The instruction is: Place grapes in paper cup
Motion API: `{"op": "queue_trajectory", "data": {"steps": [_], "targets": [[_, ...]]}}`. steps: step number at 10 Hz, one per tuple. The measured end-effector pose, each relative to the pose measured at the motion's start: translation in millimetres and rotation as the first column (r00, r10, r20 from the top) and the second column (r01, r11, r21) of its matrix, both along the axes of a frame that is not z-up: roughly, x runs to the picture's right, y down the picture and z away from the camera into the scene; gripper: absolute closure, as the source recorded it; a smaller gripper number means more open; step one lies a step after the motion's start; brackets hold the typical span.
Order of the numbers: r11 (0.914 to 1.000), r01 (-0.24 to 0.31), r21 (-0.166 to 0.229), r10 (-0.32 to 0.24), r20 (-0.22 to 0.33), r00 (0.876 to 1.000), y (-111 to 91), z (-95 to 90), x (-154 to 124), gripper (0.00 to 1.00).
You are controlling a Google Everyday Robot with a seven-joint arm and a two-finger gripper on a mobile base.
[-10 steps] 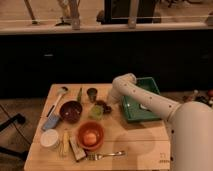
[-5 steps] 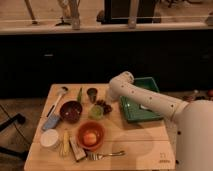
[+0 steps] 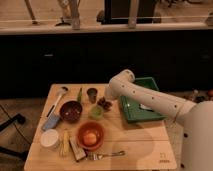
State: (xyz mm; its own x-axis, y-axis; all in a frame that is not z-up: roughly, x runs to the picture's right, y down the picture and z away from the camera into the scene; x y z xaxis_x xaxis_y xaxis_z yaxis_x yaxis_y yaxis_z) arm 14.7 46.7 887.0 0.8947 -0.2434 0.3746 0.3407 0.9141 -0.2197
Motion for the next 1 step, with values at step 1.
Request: {"op": "queue_trajectory", "data": {"steps": [1], "targets": [[0.9998,0.005,0.018,-0.005,0.005,1.000,-5.8,-5.1,-1.4,1.00]]}}
